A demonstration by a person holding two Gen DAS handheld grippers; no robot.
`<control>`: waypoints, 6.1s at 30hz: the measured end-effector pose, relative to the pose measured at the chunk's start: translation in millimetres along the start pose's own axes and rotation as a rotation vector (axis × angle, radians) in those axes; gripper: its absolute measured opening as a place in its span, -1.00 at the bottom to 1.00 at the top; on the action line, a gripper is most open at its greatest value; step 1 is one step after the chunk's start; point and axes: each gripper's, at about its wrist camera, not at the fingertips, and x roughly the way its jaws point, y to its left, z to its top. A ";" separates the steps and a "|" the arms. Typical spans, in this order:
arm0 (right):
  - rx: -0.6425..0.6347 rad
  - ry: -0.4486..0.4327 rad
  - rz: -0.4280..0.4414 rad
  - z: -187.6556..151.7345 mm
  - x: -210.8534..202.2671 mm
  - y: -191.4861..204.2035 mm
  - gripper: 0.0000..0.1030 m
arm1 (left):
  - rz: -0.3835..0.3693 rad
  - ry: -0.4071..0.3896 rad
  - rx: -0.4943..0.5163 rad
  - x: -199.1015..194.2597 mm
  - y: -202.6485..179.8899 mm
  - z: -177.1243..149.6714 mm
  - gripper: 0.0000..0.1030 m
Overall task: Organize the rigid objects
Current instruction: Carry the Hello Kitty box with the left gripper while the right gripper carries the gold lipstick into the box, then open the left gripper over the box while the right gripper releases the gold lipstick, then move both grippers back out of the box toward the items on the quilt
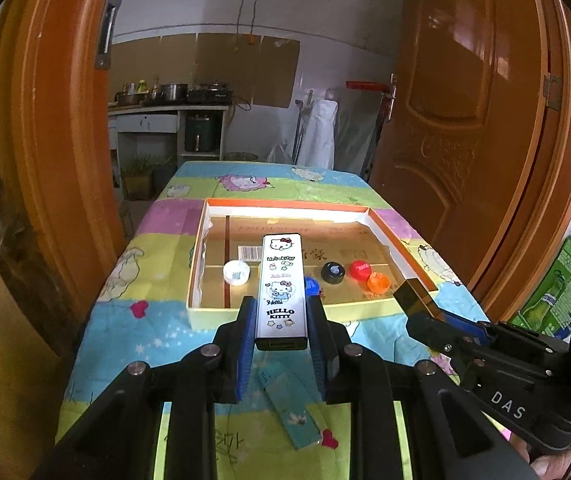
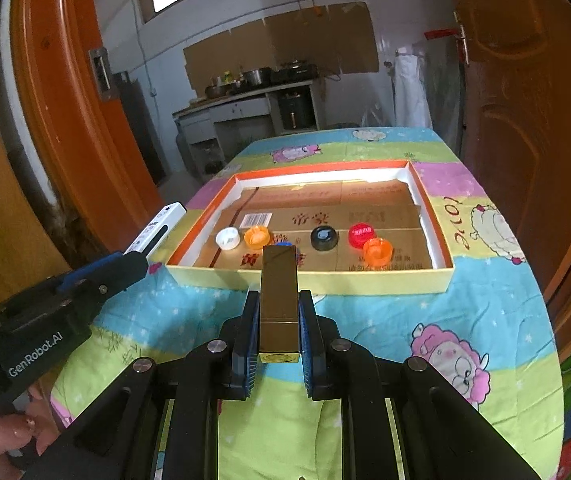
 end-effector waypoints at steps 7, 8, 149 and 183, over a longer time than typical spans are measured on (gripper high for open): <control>0.003 -0.024 0.012 11.6 -2.1 -2.5 -0.65 | -0.013 -0.010 0.016 5.5 -5.2 11.4 -0.51; 0.006 -0.027 0.017 13.5 -2.2 -2.8 -0.65 | -0.016 -0.012 0.017 6.0 -5.6 13.2 -0.52; 0.060 0.309 -0.132 131.4 196.6 -104.9 -0.29 | -0.056 0.340 0.110 218.8 -17.3 100.0 0.02; 0.033 0.239 -0.117 94.5 88.4 -50.4 -0.29 | -0.008 0.207 0.044 88.8 -3.2 82.3 0.02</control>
